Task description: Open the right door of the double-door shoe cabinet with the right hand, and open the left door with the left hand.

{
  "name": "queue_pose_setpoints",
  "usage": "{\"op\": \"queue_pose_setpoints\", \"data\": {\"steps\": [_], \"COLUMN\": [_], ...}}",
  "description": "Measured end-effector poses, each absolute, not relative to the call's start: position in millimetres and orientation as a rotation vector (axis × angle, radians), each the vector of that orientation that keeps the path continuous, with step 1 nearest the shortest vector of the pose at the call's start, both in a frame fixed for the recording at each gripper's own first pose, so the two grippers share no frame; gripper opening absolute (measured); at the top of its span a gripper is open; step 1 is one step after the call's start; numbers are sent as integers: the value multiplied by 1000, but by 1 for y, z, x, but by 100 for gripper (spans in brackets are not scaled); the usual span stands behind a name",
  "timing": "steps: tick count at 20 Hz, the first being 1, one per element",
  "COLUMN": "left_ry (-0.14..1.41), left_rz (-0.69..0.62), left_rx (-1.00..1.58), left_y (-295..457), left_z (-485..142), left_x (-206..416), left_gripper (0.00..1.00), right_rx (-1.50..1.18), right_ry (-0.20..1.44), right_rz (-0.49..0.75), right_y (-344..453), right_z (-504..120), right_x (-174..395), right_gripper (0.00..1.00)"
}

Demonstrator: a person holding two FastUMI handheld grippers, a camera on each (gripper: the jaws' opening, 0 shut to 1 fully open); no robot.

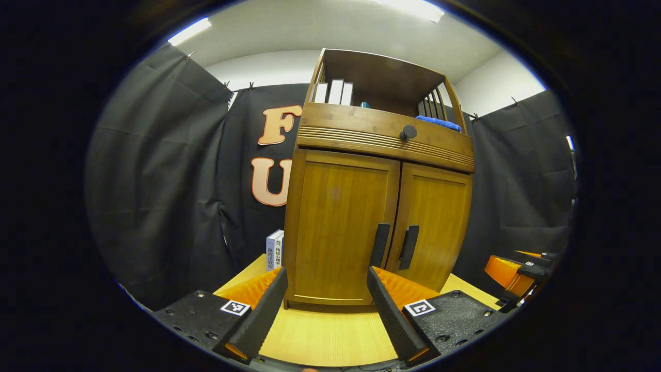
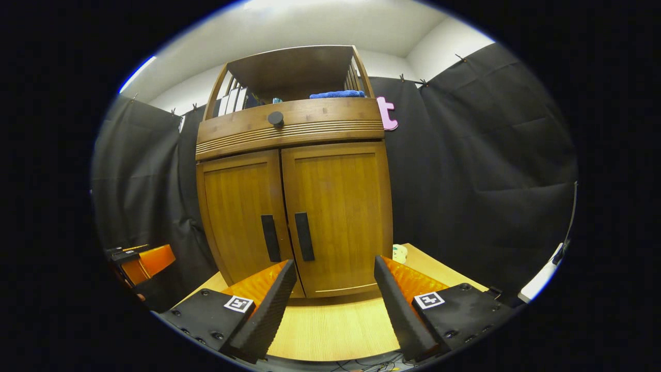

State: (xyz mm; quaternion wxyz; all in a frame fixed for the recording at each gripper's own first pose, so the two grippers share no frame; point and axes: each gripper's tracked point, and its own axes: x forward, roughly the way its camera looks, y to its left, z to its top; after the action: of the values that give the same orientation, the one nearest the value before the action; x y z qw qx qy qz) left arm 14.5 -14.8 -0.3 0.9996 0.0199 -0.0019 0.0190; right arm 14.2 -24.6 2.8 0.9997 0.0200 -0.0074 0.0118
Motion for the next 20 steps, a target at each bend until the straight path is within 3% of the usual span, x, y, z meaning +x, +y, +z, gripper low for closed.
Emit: {"op": "queue_pose_setpoints", "data": {"steps": [4,10,11,14,18,20], "left_ry": [5,-2,-3,-5,3,7], "left_rz": [47,52,52,46,45,45], "left_rx": [39,46,45,42,32,29], "left_y": [-13,-10,-11,-12,-9,-10], "left_z": [-3,-1,0,0,-2,-3], "left_x": [15,16,16,16,15,14], "left_gripper": [89,89,89,94,89,94], "right_rx": [37,35,36,30,37,30], "right_ry": [-2,14,15,29,32,33], "right_rz": [46,71,73,80,84,92], "right_y": [-18,-5,-3,2,10,17], "right_z": [-1,-7,-7,-12,-12,-13], "right_x": [22,38,41,53,76,90], "right_gripper": [92,100,96,96,96,96]}}
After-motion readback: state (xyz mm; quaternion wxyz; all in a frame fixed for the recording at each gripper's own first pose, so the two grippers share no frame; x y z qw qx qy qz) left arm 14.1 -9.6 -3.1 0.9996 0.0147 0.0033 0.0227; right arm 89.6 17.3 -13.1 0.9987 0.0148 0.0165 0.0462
